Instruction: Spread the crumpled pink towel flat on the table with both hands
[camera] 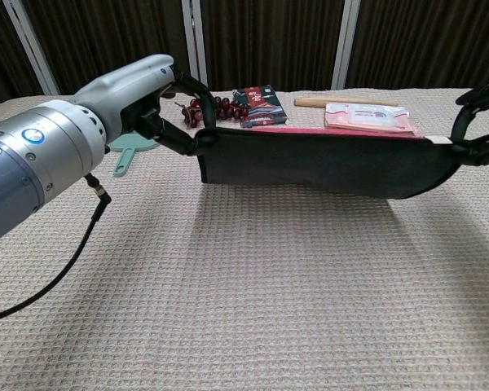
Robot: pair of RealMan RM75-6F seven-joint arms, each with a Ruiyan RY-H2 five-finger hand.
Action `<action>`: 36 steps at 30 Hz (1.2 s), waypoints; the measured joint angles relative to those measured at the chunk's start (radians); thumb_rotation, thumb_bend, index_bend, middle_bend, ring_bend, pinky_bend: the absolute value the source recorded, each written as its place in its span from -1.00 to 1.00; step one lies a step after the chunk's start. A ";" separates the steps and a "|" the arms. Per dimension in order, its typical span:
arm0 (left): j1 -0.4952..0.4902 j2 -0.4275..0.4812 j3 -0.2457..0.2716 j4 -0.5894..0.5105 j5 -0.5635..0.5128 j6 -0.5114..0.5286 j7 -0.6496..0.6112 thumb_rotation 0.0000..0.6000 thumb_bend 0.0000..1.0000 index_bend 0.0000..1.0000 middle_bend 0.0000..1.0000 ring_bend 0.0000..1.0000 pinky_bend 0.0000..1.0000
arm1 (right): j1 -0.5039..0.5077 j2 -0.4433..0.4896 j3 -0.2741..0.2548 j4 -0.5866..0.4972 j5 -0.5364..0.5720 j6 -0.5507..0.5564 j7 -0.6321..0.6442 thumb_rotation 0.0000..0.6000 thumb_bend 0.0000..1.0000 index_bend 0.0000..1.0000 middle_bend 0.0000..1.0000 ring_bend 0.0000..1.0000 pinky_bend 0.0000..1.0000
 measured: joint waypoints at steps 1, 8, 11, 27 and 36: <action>0.004 0.000 0.003 -0.003 0.005 -0.001 0.000 1.00 0.53 0.75 -0.58 -1.00 -1.00 | -0.006 -0.001 -0.005 -0.005 -0.007 0.004 -0.001 1.00 0.05 0.42 -0.72 -1.00 -1.00; 0.046 0.002 0.041 -0.027 0.052 -0.003 -0.004 1.00 0.53 0.75 -0.58 -1.00 -1.00 | -0.043 0.000 -0.034 -0.034 -0.047 0.022 -0.013 1.00 0.05 0.42 -0.72 -1.00 -1.00; 0.069 0.003 0.060 -0.035 0.079 -0.006 -0.010 1.00 0.53 0.75 -0.58 -1.00 -1.00 | -0.060 -0.003 -0.046 -0.038 -0.060 0.027 -0.014 1.00 0.05 0.42 -0.72 -1.00 -1.00; 0.148 0.031 0.122 -0.057 0.179 -0.023 0.003 1.00 0.51 0.72 -0.60 -1.00 -1.00 | -0.120 -0.020 -0.089 -0.045 -0.125 0.030 -0.019 1.00 0.05 0.42 -0.72 -1.00 -1.00; 0.171 0.043 0.139 -0.059 0.180 -0.067 0.035 1.00 0.48 0.69 -0.61 -1.00 -1.00 | -0.135 -0.043 -0.098 -0.025 -0.126 0.006 -0.044 1.00 0.05 0.41 -0.72 -1.00 -1.00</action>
